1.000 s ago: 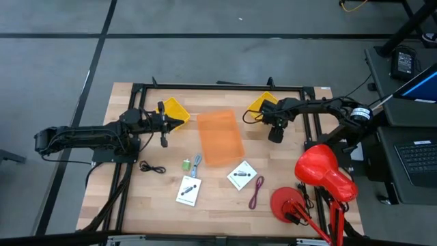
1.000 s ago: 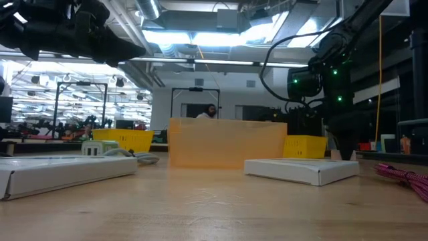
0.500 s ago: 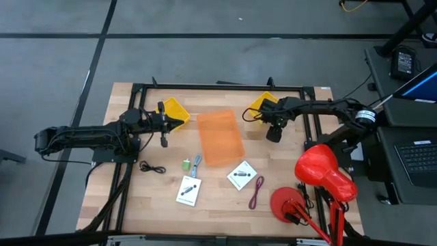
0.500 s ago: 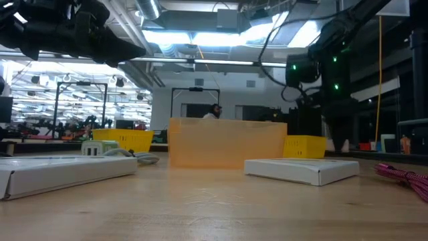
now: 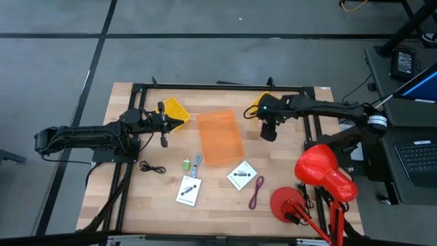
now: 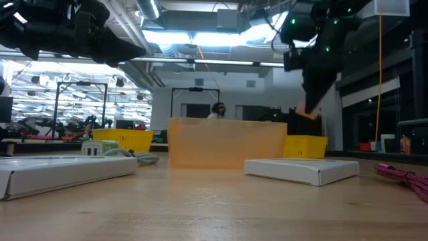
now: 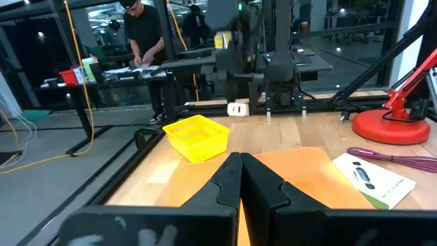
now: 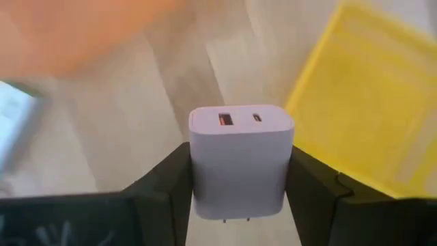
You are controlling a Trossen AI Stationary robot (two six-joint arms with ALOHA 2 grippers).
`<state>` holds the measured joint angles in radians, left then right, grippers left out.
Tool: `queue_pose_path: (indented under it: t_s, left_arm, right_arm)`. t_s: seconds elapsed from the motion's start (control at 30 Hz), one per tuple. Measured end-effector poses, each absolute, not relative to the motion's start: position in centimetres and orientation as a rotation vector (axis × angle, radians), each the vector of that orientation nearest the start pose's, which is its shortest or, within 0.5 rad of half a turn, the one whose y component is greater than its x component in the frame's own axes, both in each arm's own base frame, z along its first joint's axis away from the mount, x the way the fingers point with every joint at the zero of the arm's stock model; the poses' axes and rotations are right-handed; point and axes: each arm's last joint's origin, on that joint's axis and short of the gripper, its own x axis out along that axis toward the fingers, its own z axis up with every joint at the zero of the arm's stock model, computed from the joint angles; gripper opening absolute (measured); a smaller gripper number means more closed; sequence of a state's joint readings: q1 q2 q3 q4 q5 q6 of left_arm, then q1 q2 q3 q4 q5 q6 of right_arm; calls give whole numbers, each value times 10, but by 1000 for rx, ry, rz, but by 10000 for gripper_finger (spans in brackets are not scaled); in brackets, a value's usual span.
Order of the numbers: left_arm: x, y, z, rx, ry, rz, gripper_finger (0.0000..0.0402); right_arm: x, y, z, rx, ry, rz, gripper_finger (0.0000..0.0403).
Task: Pick and place items into bin
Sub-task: Put the pink charger adapter into the left yellow bin
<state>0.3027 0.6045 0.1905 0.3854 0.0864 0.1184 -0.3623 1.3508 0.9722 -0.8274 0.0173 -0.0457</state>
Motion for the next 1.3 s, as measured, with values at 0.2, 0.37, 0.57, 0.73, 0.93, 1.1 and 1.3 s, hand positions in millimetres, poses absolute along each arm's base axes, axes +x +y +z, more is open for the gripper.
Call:
queue_pose_path:
  t_s: [0.2, 0.37, 0.57, 0.73, 0.93, 1.1, 1.3]
  left_arm:
    - [142, 42, 207, 112, 41, 214, 2]
    - [142, 42, 207, 111, 48, 212, 2]
    - [142, 42, 202, 102, 91, 208, 2]
    - [142, 41, 202, 103, 86, 205, 2]
    - [142, 41, 203, 91, 85, 207, 2]
    - [142, 40, 202, 39, 81, 186, 2]
    - [144, 32, 200, 44, 98, 97, 2]
  right_arm:
    - [229, -83, 262, 115, 993, -270, 168]
    - [236, -76, 278, 10, 811, -214, 168]
    - [242, -74, 264, -36, 644, -165, 168]
    - [245, -74, 253, -63, 516, -167, 168]
    - [248, -70, 247, -96, 310, -106, 168]
    - [245, -67, 238, -110, 202, -89, 168]
    - [241, -66, 230, -95, 156, -73, 168]
